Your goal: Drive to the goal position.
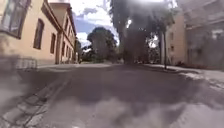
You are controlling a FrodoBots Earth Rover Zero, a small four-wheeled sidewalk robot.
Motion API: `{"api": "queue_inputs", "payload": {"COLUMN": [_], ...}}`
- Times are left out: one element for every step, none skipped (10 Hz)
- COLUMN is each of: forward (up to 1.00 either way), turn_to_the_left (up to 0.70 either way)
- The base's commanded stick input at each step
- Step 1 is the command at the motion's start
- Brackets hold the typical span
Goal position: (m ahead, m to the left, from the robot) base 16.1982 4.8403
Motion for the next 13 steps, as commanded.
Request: {"api": "queue_inputs", "payload": {"forward": [0.85, 0.85, 0.85, 0.85, 0.85, 0.85, 0.85, 0.85, 0.85, 0.85, 0.85, 0.85, 0.85], "turn_to_the_left": [0.01, 0.01, 0.01, 0.01, 0.01, 0.01, 0.01, 0.01, 0.01, 0.01, 0.01, 0.01, 0.01]}}
